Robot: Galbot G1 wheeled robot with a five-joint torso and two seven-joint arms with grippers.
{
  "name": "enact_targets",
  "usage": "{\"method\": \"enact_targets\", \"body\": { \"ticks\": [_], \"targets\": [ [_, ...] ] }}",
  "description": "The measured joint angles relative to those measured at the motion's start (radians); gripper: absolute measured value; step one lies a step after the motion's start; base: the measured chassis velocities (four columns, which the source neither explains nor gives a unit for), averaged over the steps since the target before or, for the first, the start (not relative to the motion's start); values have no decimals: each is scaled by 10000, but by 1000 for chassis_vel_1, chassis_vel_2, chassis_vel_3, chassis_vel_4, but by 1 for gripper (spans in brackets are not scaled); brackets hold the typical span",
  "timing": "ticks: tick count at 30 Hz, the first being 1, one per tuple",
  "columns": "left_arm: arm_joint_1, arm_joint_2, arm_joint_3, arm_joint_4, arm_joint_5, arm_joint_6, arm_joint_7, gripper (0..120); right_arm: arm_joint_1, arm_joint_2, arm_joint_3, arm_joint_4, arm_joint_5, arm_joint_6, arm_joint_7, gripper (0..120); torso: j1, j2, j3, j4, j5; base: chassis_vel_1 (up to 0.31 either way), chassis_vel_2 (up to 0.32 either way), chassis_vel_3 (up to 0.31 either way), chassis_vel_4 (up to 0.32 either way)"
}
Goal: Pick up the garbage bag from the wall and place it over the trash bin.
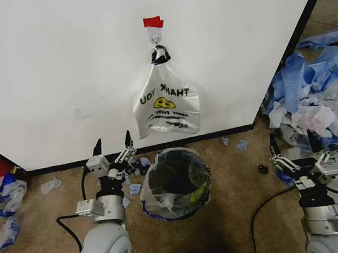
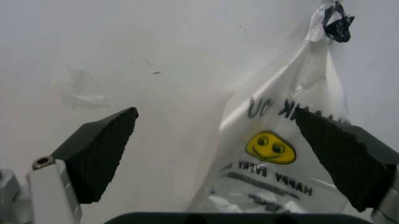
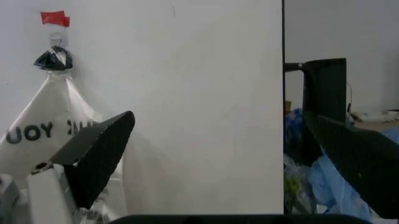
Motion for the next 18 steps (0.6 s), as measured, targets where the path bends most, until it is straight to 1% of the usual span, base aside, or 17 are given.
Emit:
{"method": "enact_targets", "body": {
  "ticks": [18],
  "targets": [
    [0,0,0,0,0,0,0,100,0,0,0,0,0,0,0,100,0,0,0,0,0,0,0,0,0]
  ]
}}
